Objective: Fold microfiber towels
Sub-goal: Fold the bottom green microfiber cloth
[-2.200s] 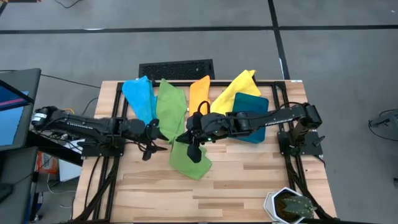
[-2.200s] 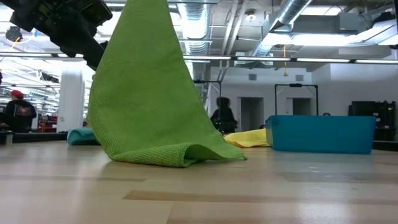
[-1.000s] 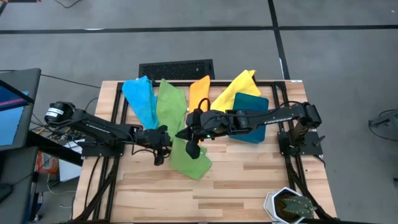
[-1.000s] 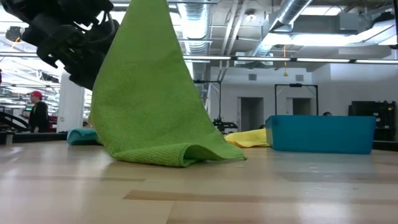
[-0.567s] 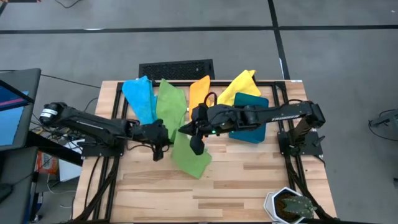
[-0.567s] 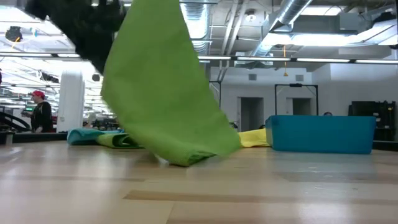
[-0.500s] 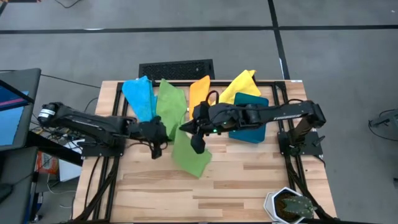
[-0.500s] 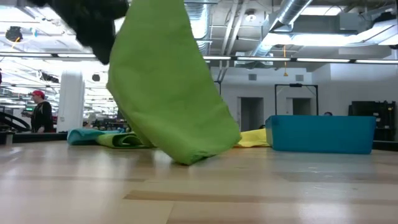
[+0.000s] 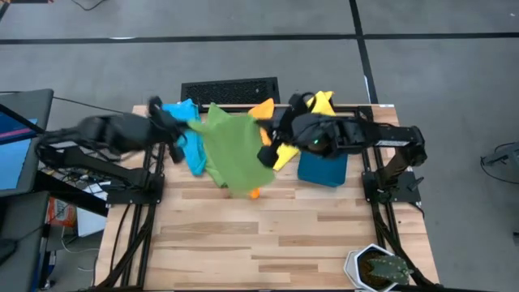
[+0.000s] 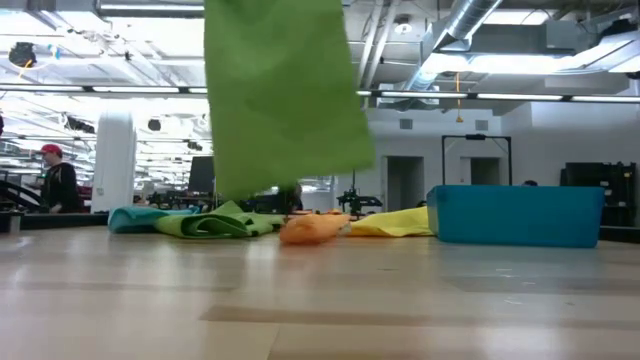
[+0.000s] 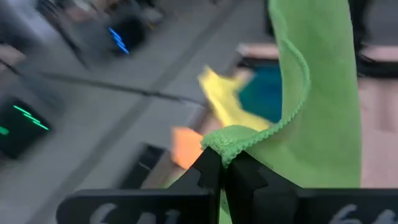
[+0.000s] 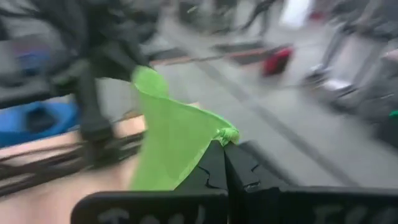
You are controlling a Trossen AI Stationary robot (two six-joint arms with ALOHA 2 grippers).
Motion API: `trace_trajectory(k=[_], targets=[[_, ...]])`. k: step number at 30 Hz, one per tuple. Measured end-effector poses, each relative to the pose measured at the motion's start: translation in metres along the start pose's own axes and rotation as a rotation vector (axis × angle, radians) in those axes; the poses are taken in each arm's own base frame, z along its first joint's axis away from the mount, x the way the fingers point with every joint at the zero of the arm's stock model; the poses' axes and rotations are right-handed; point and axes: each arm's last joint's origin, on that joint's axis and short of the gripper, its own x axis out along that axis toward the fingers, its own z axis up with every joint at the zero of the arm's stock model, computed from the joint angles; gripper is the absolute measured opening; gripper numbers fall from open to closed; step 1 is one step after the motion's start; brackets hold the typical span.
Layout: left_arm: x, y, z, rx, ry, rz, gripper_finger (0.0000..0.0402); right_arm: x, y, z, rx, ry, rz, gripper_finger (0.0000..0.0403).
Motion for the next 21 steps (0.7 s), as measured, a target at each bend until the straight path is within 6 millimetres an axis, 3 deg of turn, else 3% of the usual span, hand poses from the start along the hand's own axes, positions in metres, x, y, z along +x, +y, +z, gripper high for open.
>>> trace_trajectory(k=[6, 9, 12, 16, 21], targets=[[-0.017, 0.027, 0.036, 0.120, -0.048, 0.120, 0.0000, 0.003, -0.025, 0.014, -0.014, -0.048, -0.116, 0.0003], [-0.013, 0.027, 0.039, 0.118, 0.007, 0.094, 0.0000, 0.004, -0.027, 0.015, -0.014, -0.056, -0.123, 0.0003], [-0.005, 0.020, 0.028, 0.104, 0.145, 0.018, 0.0000, 0.004, -0.019, 0.008, -0.017, -0.021, -0.085, 0.0003], [0.007, 0.004, 0.002, 0.003, 0.424, -0.103, 0.0000, 0.009, 0.007, -0.024, -0.020, 0.118, -0.028, 0.0003], [0.018, -0.031, -0.033, -0.125, 0.666, -0.175, 0.0000, 0.001, 0.053, -0.084, 0.003, 0.342, 0.042, 0.0003]])
